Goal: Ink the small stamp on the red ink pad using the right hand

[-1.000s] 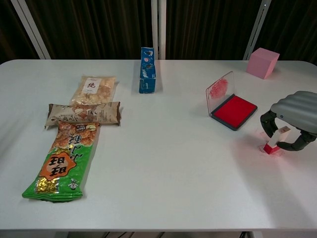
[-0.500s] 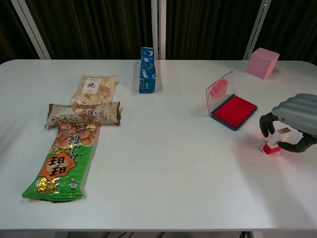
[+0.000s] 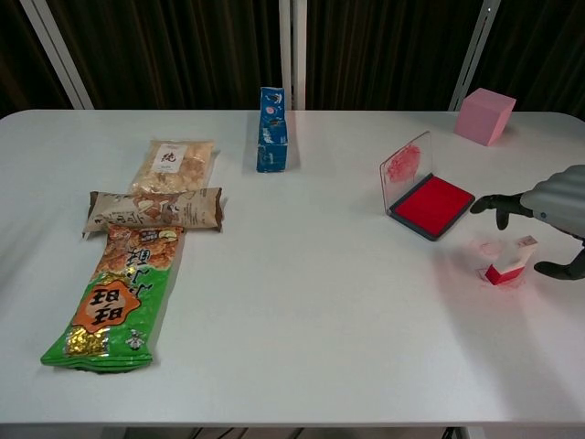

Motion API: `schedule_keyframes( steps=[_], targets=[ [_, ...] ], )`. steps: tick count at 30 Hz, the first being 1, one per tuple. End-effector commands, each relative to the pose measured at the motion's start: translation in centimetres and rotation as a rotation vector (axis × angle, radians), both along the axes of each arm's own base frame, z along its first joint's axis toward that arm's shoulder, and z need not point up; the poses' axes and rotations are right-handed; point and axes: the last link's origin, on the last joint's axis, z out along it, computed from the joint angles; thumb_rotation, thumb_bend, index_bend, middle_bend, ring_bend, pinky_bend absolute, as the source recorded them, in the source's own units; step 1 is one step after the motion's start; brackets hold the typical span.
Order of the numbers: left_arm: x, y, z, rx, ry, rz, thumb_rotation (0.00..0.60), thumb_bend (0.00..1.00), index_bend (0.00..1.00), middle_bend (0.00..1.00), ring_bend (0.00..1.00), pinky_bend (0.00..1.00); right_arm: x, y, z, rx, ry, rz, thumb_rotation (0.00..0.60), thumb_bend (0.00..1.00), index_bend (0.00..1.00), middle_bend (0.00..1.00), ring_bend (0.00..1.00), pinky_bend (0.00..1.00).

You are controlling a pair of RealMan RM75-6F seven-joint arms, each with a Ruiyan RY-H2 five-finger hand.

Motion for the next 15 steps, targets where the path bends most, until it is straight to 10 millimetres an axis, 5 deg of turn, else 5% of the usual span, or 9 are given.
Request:
schedule_keyframes(
  steps=[1,4,6,7,9,10,12,15],
  targets=[
    [0.0,-0.1,0.1,0.002,0.001,0.002,0.427,0.17,0.11,0.13,0.12,0.21,-0.2,1.2,3.0,-0.061,-0.035,-0.015,0.600,0.21,0.01,0.21,0.83,1.00],
    [0.1,-0.1,0.3,0.004,0.002,0.002,0.428,0.17,0.11,0.13,0.12,0.21,-0.5,2.8,6.8,-0.167,-0.110,-0.034,0.600,0.18,0.00,0.20,0.79,1.00],
    [0.2,-0.2,0.5,0.009,0.004,0.003,0.429,0.17,0.11,0.13,0.12,0.21,-1.1,4.2,9.5,-0.267,-0.200,-0.062,0.600,0.15,0.00,0.17,0.57,0.91],
    [0.2,-0.2,0.5,0.011,0.005,0.004,0.427,0.17,0.11,0.13,0.12,0.21,-1.5,4.8,10.5,-0.306,-0.234,-0.072,0.600,0.14,0.00,0.14,0.43,0.81],
    [0.2,-0.1,0.7,0.016,0.009,0.005,0.427,0.17,0.11,0.13,0.12,0.21,-2.8,5.8,12.4,-0.403,-0.291,-0.092,0.600,0.06,0.00,0.04,0.07,0.34],
    [0.2,-0.1,0.8,0.019,0.010,0.005,0.428,0.17,0.11,0.13,0.12,0.21,-3.4,6.0,12.9,-0.443,-0.312,-0.101,0.600,0.03,0.00,0.01,0.00,0.14],
    [0.1,0.0,0.8,0.020,0.010,0.006,0.429,0.17,0.11,0.13,0.12,0.21,-4.6,6.2,13.5,-0.516,-0.386,-0.119,0.600,0.00,0.00,0.00,0.00,0.01],
    [0.1,0.1,0.6,0.016,0.009,0.006,0.429,0.17,0.11,0.13,0.12,0.21,-6.9,6.1,13.7,-0.584,-0.395,-0.173,0.600,0.00,0.00,0.00,0.00,0.00]
  ],
)
